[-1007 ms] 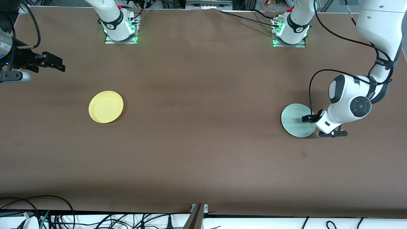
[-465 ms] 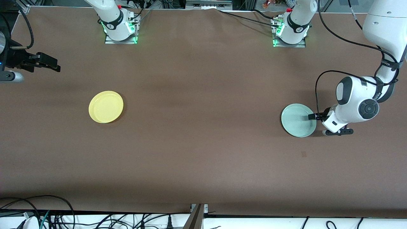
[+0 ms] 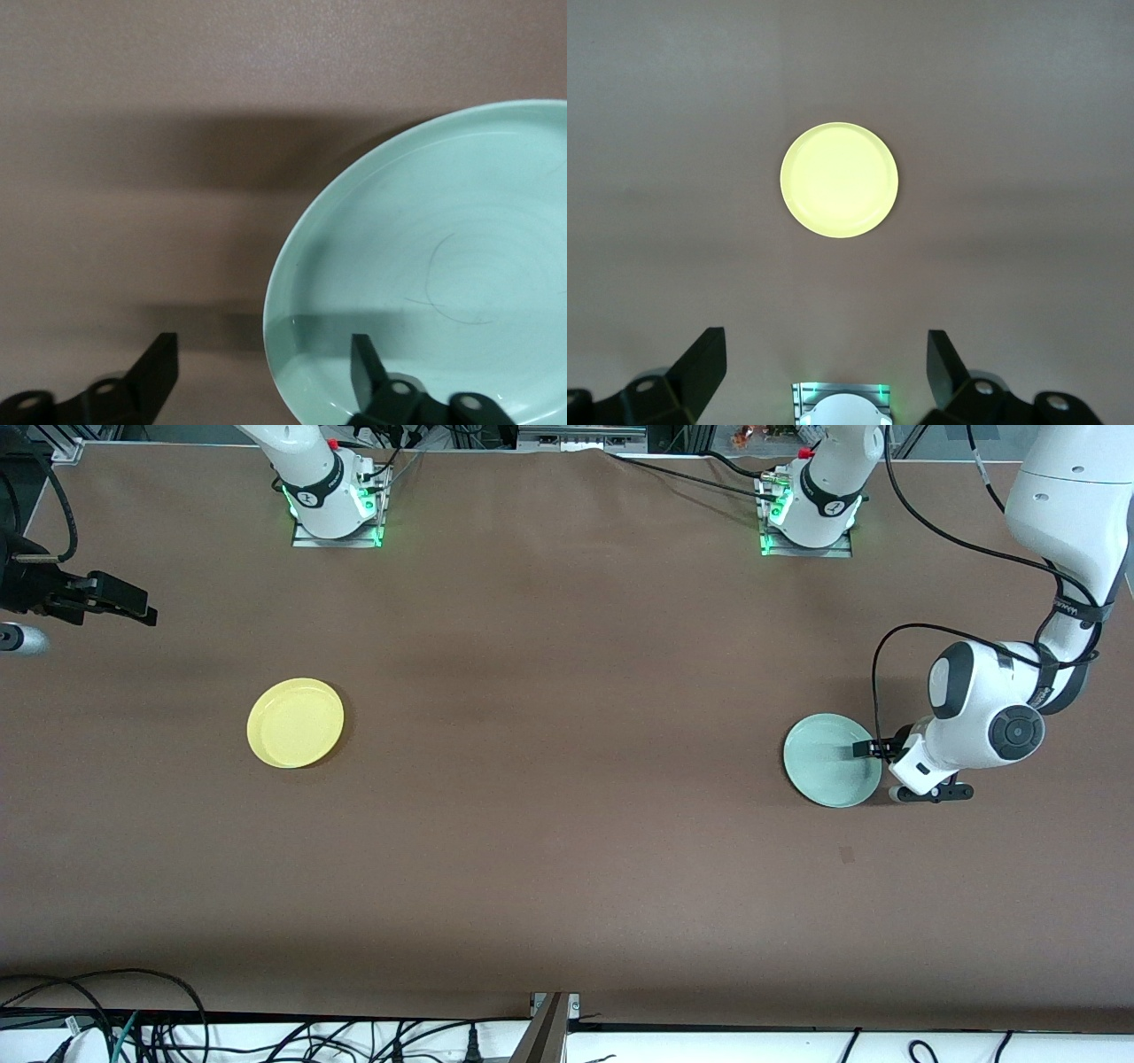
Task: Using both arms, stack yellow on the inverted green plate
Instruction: 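Close the left gripper on the green plate rim and lift it, then carry the green plate toward the table middle and flip it over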
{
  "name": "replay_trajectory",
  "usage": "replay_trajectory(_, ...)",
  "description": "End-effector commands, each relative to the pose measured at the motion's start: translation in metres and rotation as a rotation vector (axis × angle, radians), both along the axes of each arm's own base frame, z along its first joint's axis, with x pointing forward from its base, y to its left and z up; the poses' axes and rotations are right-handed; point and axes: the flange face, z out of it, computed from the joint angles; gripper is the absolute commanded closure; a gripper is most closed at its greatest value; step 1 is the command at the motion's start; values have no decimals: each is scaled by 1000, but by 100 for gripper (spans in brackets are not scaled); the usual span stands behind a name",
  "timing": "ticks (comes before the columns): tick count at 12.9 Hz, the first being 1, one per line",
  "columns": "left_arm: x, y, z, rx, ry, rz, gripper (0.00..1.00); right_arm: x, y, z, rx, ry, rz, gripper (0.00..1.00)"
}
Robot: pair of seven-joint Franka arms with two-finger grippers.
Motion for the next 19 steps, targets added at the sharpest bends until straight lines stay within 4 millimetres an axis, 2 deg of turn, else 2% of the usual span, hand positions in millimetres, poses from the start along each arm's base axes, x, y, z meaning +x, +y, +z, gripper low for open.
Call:
replay_trajectory(1,2,4,1,-1,-1,-105,67,-7,-2,8,-12,-7,3,0)
replay_trajectory(3,5,5,4,-9,-7,-136,94,-7,-1,8,-14,-7,2,0)
replay_trajectory(4,5,6,4,-8,-7,-134,100,-7,-1,8,-14,-7,2,0)
replay_trajectory(8,10,4,9,-4,-13,-129,100,-7,-1,7,-14,-6,2,0)
replay_trajectory(10,22,3,24,-2,-45,-155,100,-7,-1,7,-14,-6,2,0)
replay_trajectory(12,40,2,51,8,-35,-170,100,-7,-1,7,-14,-6,3,0)
replay_trajectory(13,51,-7,70,13,-16,-185,100,-8,-1,7,-14,-4,2,0)
replay_trajectory(14,64,-21,93,22,-1,-202,100,-8,-2,7,-14,2,-1,0)
replay_trajectory(15,76,-49,120,35,13,-230,100,-9,-2,6,-14,8,-2,0)
replay_trajectory(17,95,-91,171,58,3,-274,100,-10,-2,7,-14,8,-4,0)
replay_trajectory(19,103,-119,197,67,-41,-310,100,-10,-4,6,-14,11,-8,0)
